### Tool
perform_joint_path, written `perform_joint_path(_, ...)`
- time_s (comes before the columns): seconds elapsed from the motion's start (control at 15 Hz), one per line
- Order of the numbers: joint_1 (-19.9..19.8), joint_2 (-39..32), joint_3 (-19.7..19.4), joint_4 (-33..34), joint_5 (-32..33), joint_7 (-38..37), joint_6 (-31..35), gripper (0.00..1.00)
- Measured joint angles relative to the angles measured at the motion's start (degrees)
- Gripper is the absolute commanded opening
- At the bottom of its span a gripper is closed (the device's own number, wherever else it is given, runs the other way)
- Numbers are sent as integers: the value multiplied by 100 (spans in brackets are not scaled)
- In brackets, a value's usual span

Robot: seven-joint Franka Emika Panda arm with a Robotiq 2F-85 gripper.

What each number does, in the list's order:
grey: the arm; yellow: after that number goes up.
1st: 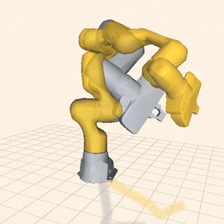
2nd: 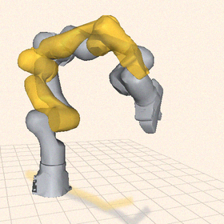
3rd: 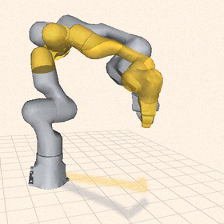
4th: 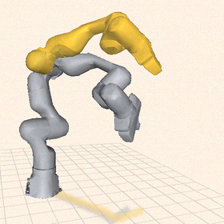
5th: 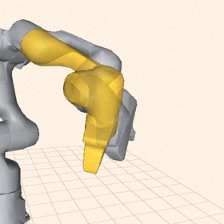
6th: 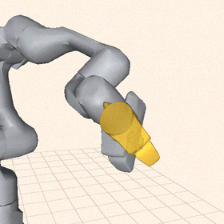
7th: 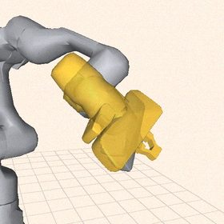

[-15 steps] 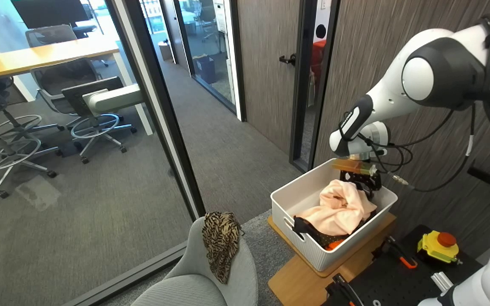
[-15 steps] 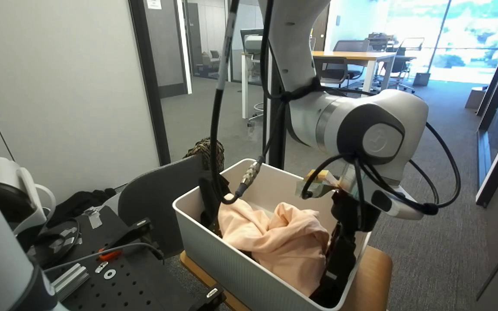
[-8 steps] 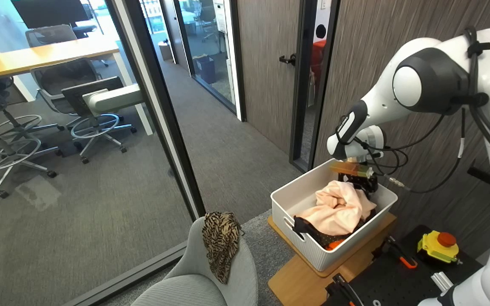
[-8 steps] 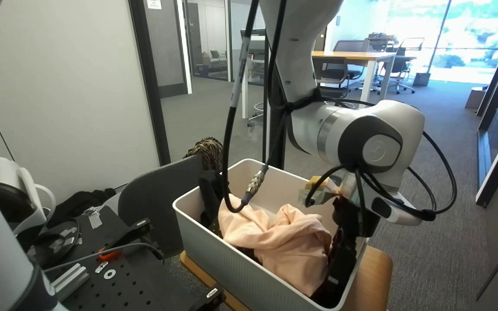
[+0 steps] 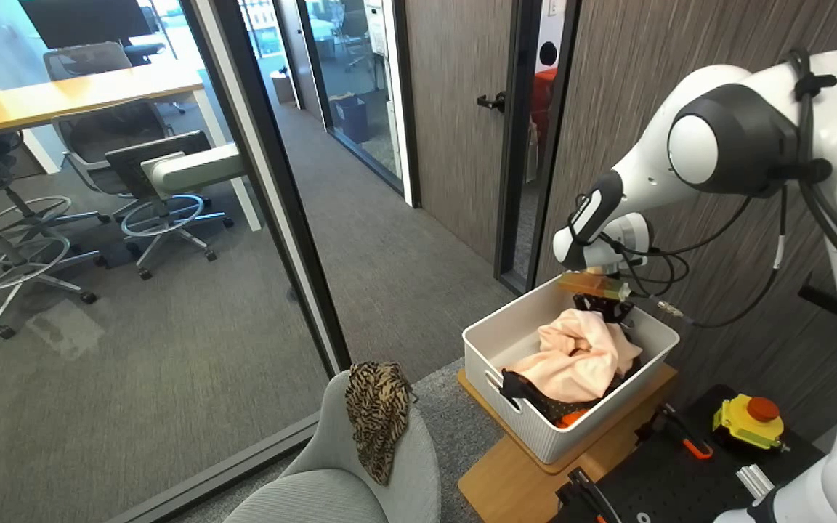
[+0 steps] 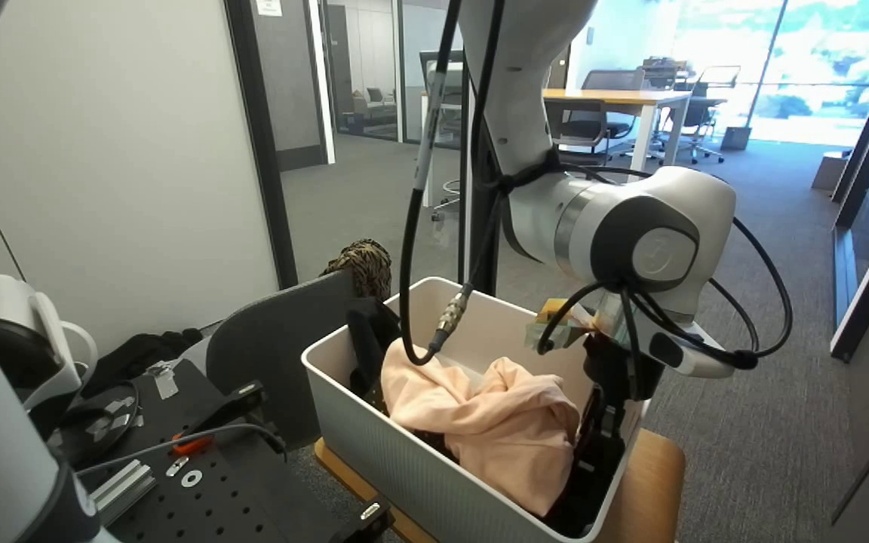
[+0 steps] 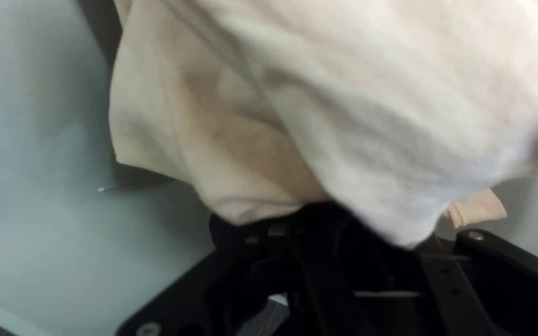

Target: Take the black cloth out of the basket and hang it on the back of the white chair

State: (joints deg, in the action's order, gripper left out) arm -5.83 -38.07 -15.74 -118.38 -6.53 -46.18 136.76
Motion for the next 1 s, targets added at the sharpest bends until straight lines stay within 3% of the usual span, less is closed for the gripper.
perform_joint_path(0.47, -2, 5, 32, 22, -17, 109, 157, 10)
perform_joint_path(1.0, -2, 535, 455, -96, -104, 1293, 1333, 10)
